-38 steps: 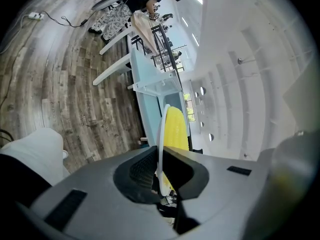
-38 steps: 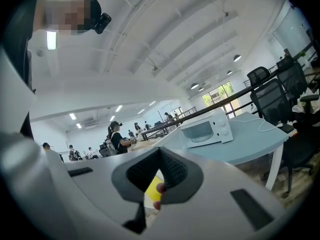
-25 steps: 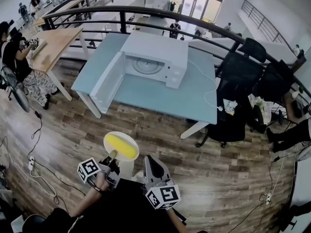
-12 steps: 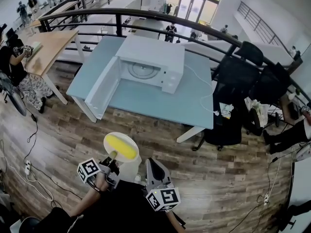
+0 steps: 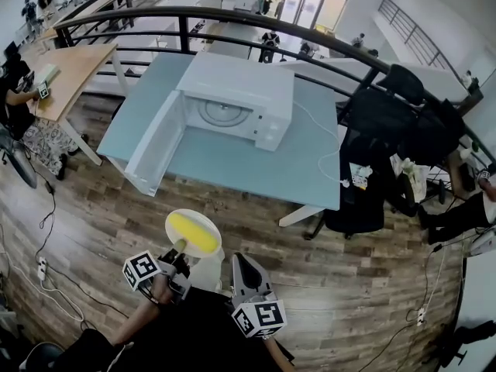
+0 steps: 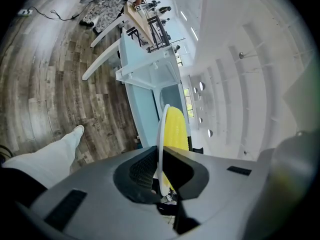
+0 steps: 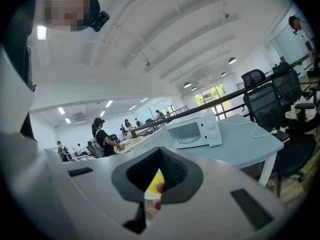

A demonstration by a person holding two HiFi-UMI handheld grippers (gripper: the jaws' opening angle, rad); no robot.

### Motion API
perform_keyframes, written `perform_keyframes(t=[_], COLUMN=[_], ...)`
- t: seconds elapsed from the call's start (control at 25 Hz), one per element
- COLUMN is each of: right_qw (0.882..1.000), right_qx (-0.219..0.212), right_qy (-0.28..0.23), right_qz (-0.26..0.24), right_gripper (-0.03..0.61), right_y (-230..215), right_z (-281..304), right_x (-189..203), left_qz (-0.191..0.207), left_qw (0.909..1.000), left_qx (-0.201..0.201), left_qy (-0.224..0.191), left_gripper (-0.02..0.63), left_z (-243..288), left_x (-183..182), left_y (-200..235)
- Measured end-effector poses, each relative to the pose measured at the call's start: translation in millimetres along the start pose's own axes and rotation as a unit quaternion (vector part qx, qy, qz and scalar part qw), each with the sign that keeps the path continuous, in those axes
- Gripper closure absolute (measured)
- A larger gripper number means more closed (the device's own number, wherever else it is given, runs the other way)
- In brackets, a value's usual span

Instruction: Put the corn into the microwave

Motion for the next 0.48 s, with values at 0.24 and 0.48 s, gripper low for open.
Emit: perform_keyframes(t=[0.24, 0.48], right_qw=[1.000, 1.000], right_qx=[0.002, -0.001], right_qy=[0.007, 0.013], right_qz=[0.000, 0.001], right_gripper=[0.571, 0.571], right_y=[-12.8, -19.7], right_z=[25.5, 49.5], right_x=[-5.7, -10.1], left_qz=[-0.001, -0.003], left_qw=[1.0000, 1.0000], left_qx=[-0.002, -0.004], left_qy=[0.001, 0.002], left_gripper=[0.594, 0.592], left_z=[28.7, 52.2], left_x=[-9.0, -16.9], left_y=[-1.9, -1.4])
Point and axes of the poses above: the fingertips, and each gripper's own axes: z forward along the fingers, y to its left, x out of its underside, the point moved 2 cm from there along -z, backward along the fingers, and after that the axes turned 12 degrees about x, right-handed, at the moved point
